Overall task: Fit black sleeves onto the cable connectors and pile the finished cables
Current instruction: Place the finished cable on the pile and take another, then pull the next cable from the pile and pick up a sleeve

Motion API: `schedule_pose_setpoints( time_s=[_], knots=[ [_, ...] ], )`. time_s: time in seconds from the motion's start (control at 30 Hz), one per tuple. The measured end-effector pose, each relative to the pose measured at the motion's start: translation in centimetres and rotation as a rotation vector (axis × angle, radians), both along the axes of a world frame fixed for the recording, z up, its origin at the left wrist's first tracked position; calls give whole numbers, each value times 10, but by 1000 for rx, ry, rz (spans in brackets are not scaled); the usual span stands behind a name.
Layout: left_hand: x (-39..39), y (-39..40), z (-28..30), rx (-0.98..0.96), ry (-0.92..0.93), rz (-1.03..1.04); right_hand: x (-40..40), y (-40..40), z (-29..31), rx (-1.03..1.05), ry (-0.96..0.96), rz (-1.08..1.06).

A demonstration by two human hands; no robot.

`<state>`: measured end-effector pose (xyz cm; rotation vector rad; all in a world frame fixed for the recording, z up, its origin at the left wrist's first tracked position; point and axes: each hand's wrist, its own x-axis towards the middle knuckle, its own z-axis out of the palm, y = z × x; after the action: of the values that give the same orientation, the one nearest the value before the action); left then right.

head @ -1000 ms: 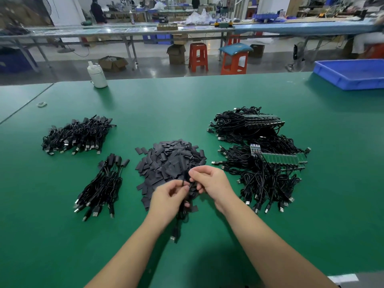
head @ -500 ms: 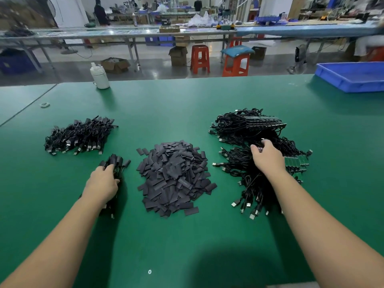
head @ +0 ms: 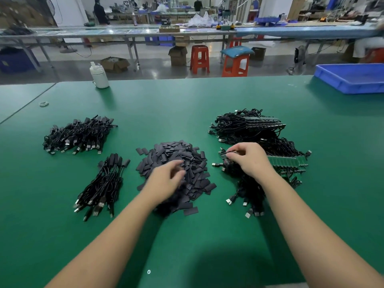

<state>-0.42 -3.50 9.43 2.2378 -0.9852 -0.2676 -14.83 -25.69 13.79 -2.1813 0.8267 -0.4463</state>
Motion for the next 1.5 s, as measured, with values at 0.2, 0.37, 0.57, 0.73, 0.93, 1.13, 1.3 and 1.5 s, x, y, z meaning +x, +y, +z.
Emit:
schedule_pose_setpoints(
  time_s=[0.2,0.37,0.57,0.73,0.93,1.13,1.3,1.5],
  knots=[
    [-60,-66,11,-312,506,6,2,20,13,-57,-25,99],
    [-72,-79,17,-420,557,66,-8,22,21,-5,-74,120],
    [-79,-79,26,-407,385,128,-11,33,28,-168,-80,69],
    [-86,-79,35,-426,150,190,-11,45,28,-231,-162,-29],
    [-73,-69,42,-501,124,280,-23,29,35,-69,-156,-40],
    [-44,-48,50,-623,233,326,-47,-4,43,697,-459,198],
    [-36,-37,49,-583,186,272,-38,-25,23,509,-387,0],
    [-41,-31,43,-469,181,135,-22,-50,-17,176,2,-71]
  ],
)
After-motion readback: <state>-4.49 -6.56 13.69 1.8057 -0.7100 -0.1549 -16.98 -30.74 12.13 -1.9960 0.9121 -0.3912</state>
